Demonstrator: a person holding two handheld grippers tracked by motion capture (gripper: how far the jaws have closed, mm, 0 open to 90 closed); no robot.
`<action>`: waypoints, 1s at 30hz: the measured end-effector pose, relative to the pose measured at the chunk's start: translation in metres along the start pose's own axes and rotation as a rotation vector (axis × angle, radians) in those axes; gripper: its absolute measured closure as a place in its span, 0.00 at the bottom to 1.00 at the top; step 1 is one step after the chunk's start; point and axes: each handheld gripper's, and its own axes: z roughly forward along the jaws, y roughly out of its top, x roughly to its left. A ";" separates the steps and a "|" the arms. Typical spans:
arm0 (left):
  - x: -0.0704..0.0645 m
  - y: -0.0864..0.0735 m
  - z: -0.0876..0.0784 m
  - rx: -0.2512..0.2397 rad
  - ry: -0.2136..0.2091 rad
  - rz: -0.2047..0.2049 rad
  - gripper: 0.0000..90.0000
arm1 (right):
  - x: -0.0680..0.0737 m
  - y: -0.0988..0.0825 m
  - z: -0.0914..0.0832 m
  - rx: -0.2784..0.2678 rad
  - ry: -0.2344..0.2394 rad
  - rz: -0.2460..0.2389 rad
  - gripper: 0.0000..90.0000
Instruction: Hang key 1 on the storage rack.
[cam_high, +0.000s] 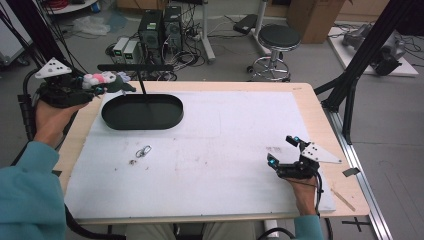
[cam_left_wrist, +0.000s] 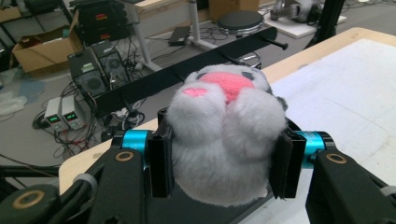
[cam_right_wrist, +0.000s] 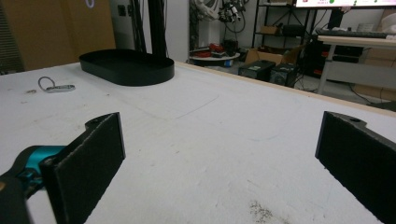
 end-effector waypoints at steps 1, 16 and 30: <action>0.001 0.000 0.000 0.004 0.004 -0.001 0.58 | 0.000 -0.001 0.000 -0.005 -0.001 -0.001 0.01; 0.011 0.010 0.008 0.015 0.073 -0.022 0.58 | 0.001 -0.010 0.001 -0.039 -0.013 -0.005 0.01; 0.016 0.022 0.016 0.011 0.104 -0.027 0.58 | 0.005 -0.014 0.001 -0.064 -0.011 -0.005 0.01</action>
